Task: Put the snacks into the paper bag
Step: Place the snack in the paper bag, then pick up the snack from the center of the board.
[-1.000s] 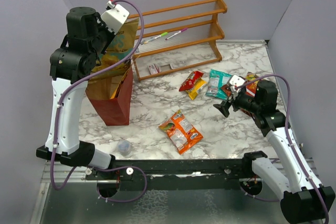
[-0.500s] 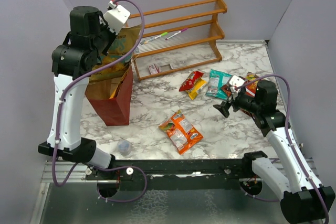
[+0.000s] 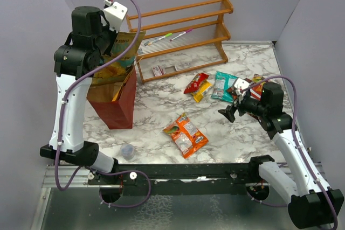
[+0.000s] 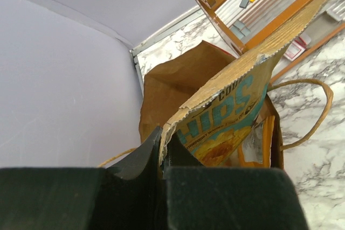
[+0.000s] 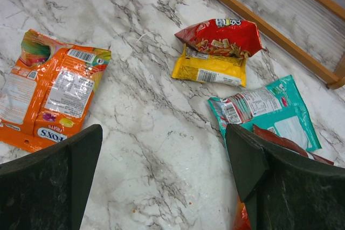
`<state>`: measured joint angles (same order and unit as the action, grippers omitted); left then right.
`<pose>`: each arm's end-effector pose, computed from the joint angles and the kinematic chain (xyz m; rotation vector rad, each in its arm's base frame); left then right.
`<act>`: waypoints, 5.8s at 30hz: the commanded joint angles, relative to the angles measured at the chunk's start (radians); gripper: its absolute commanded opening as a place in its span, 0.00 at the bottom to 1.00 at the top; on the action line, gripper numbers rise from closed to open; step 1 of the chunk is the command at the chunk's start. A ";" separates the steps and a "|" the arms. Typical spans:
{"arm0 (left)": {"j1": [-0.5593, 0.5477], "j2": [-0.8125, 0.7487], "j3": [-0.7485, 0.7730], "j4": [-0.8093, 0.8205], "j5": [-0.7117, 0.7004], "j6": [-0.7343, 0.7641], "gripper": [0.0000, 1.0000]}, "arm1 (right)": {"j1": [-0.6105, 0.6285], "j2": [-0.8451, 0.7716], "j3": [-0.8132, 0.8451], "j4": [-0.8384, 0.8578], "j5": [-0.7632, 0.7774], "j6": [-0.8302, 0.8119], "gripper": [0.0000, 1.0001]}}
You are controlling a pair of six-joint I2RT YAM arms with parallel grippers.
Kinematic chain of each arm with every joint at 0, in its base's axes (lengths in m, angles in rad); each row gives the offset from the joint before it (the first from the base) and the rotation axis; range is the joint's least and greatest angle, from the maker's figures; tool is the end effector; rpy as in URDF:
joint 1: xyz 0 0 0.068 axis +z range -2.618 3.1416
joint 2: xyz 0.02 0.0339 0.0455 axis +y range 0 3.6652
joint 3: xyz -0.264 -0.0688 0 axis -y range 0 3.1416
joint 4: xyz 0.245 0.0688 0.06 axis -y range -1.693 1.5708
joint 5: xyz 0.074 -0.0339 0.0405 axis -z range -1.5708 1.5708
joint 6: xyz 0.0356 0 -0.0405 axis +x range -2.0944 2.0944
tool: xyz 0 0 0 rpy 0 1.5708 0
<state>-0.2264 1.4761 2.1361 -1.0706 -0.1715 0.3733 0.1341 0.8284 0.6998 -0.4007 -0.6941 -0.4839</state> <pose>0.2467 -0.0506 0.5304 0.4786 1.9260 0.2652 0.1750 0.0466 0.2849 -0.9846 1.7457 0.5031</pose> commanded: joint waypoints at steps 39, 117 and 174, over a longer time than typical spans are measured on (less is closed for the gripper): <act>0.136 -0.186 -0.189 0.250 0.139 -0.336 0.00 | -0.004 -0.010 0.018 -0.018 -0.046 -0.016 1.00; 0.135 -0.480 -0.838 0.572 0.382 -0.102 0.99 | -0.004 0.166 0.065 0.067 0.443 0.137 0.99; 0.131 -0.437 -0.658 0.446 0.754 -0.164 0.80 | -0.008 0.352 0.174 -0.050 0.637 -0.117 0.01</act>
<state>-0.0975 1.0126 1.4315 -0.6201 0.4614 0.2317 0.1307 1.2594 0.7990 -0.3714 0.0761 -0.6327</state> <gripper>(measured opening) 0.810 0.020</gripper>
